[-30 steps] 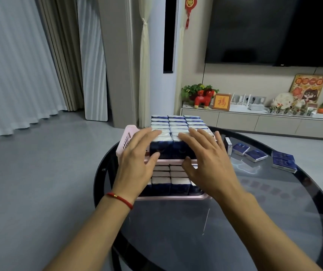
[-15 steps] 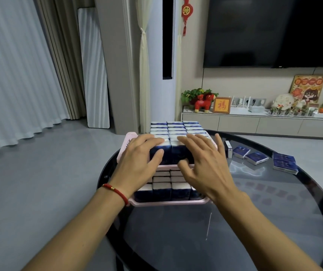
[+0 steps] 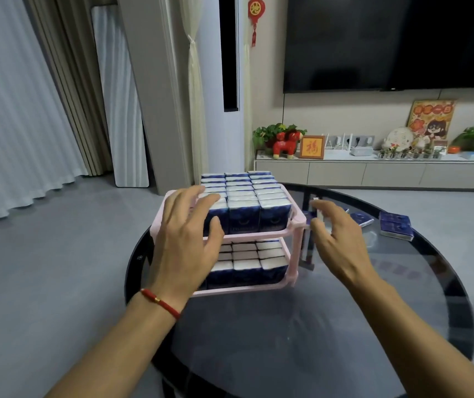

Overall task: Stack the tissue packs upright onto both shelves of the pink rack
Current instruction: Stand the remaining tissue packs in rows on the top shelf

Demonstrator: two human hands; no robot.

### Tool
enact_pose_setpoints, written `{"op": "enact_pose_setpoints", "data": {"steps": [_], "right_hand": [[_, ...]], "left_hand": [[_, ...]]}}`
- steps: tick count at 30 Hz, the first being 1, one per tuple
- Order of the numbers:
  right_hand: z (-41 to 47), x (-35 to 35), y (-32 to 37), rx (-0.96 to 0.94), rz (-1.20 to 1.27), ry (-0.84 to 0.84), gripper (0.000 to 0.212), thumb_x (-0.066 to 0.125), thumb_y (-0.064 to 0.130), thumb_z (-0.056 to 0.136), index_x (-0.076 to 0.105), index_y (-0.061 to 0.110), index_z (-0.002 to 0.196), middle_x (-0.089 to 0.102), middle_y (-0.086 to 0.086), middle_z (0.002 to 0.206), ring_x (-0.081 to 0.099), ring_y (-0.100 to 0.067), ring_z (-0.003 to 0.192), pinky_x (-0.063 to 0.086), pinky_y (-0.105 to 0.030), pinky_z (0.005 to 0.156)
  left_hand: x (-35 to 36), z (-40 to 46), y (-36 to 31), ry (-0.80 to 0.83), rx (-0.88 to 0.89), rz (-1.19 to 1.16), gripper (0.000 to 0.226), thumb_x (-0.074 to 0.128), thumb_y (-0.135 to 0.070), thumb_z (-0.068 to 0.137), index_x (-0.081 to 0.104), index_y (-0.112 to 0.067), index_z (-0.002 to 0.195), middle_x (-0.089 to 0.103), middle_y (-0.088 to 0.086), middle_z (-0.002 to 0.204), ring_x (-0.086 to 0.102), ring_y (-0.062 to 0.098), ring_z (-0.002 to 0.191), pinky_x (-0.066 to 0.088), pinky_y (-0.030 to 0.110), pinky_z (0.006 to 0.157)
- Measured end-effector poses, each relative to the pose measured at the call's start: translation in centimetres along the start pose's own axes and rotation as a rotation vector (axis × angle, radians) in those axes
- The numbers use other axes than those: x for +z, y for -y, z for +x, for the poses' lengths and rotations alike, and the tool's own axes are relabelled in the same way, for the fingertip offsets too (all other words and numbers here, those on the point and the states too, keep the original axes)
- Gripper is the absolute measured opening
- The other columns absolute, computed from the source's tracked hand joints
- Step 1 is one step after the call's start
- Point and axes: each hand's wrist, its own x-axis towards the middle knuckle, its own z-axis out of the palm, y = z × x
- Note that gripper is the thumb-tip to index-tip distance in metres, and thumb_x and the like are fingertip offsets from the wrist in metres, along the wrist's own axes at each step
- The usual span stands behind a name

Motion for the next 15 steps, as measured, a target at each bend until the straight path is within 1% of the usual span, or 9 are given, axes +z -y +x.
{"op": "enact_pose_setpoints", "data": {"steps": [1,2,3,5,6,8,10,12,15], "right_hand": [[0.0,-0.2,-1.0,0.031,-0.029,0.01,0.04,0.05,0.023,0.097,0.06,0.017,0.135,0.063,-0.003,0.135,0.056,-0.018,0.121,0.046,-0.039,0.102],[-0.1,-0.4,-2.1,0.069,-0.06,0.025,0.039,0.052,0.02,0.096,0.061,0.016,0.134,0.064,-0.007,0.134,0.058,-0.022,0.12,0.048,-0.043,0.102],[-0.2,-0.7,-3.2,0.111,-0.096,0.05,0.04,0.054,0.018,0.094,0.062,0.014,0.133,0.065,-0.009,0.133,0.06,-0.026,0.119,0.049,-0.045,0.101],[-0.6,-1.4,-5.8,0.2,-0.187,0.123,0.04,0.059,0.015,0.093,0.063,0.012,0.133,0.064,-0.013,0.134,0.061,-0.03,0.119,0.05,-0.044,0.102],[-0.9,-1.8,-7.2,0.233,-0.243,0.16,0.041,0.061,0.015,0.092,0.063,0.013,0.133,0.064,-0.013,0.135,0.061,-0.03,0.119,0.049,-0.043,0.102],[-1.5,-2.6,-9.8,0.291,-0.345,0.212,0.042,0.062,0.019,0.09,0.063,0.016,0.133,0.062,-0.012,0.136,0.06,-0.03,0.121,0.048,-0.041,0.102],[-1.9,-3.3,-12.2,0.358,-0.385,0.224,0.044,0.063,0.021,0.09,0.061,0.016,0.134,0.061,-0.013,0.136,0.059,-0.03,0.121,0.049,-0.04,0.102],[-2.0,-3.9,-14.3,0.416,-0.369,0.201,0.044,0.064,0.019,0.091,0.061,0.013,0.134,0.061,-0.014,0.136,0.059,-0.03,0.121,0.049,-0.041,0.102],[-1.8,-4.0,-17.4,0.445,-0.326,0.104,0.041,0.064,0.014,0.092,0.061,0.009,0.132,0.061,-0.014,0.135,0.058,-0.029,0.123,0.049,-0.045,0.105]], "left_hand": [[0.1,-0.7,-1.2,-0.077,0.067,0.001,0.024,0.062,-0.004,0.09,0.07,-0.006,0.113,0.063,0.011,0.117,0.055,0.027,0.111,0.048,0.038,0.099],[0.5,-1.6,-2.7,-0.101,0.143,-0.018,0.019,0.063,0.001,0.086,0.071,-0.004,0.102,0.063,0.01,0.106,0.057,0.028,0.101,0.048,0.037,0.093],[1.2,-2.7,-4.3,-0.064,0.218,-0.062,0.017,0.063,0.003,0.082,0.07,-0.005,0.095,0.063,0.01,0.099,0.057,0.028,0.094,0.048,0.038,0.087],[3.7,-4.8,-6.9,0.141,0.31,-0.176,0.018,0.062,-0.002,0.079,0.068,-0.009,0.094,0.06,0.005,0.098,0.056,0.026,0.092,0.049,0.04,0.081],[5.4,-5.8,-7.7,0.252,0.323,-0.224,0.02,0.062,-0.005,0.08,0.067,-0.012,0.098,0.059,0.003,0.101,0.056,0.025,0.094,0.049,0.04,0.082],[9.0,-7.5,-8.5,0.44,0.299,-0.297,0.027,0.06,-0.009,0.083,0.066,-0.015,0.108,0.056,0.001,0.109,0.056,0.021,0.101,0.05,0.039,0.089],[12.3,-8.3,-9.2,0.578,0.234,-0.349,0.031,0.057,-0.011,0.086,0.064,-0.015,0.116,0.055,-0.001,0.115,0.054,0.019,0.107,0.048,0.037,0.097],[14.9,-8.4,-10.4,0.66,0.135,-0.397,0.033,0.055,-0.013,0.089,0.064,-0.015,0.121,0.054,0.0,0.119,0.051,0.019,0.111,0.046,0.038,0.099],[18.3,-7.6,-12.3,0.715,-0.01,-0.414,0.031,0.054,-0.017,0.095,0.062,-0.017,0.125,0.053,0.002,0.125,0.052,0.021,0.115,0.047,0.042,0.1]]}}
